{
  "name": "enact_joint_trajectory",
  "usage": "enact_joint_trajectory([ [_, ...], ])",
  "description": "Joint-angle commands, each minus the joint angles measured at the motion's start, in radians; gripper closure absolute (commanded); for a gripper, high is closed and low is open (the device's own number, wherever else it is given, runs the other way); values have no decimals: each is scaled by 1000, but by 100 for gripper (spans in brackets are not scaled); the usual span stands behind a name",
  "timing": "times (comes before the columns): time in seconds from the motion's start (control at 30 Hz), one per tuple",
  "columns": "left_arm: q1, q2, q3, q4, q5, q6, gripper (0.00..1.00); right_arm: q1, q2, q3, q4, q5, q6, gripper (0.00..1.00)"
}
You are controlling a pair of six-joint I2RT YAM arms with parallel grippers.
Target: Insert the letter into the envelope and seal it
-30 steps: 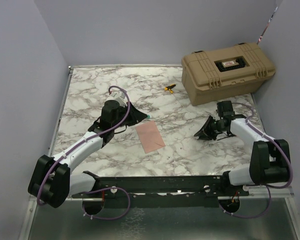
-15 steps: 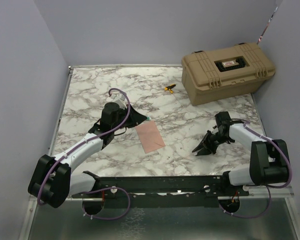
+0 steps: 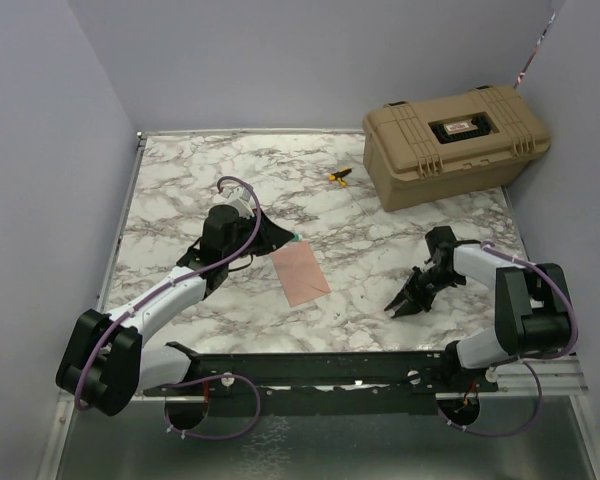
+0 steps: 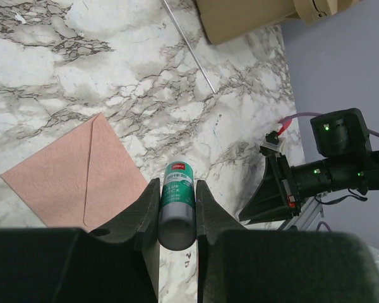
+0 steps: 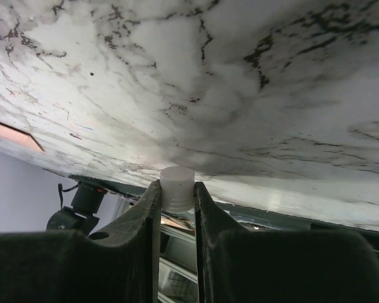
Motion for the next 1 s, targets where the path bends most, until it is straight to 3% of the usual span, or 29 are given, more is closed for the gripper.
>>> enact_joint_trajectory([
  [0.0,-1,-9,-10,25,-15,16,100,5,26,1,8,67,19,80],
  [0.2,-1,-7,-14,24,-10,15,100,5,34,24,9,99,20,70],
  [0.47,-1,-10,-17,25,-8,12,100,5,29,64,-3,122,23,63],
  [0.63,-1,-11,-18,24,-5,12,100,4,-5,84,-23,146,10,52],
  [0.77,-1,-10,-16,27,0,19,100,5,-78,89,-48,204,-26,45],
  [0.97,-1,-7,-12,38,-3,25,100,60,-281,103,-62,398,-125,44],
])
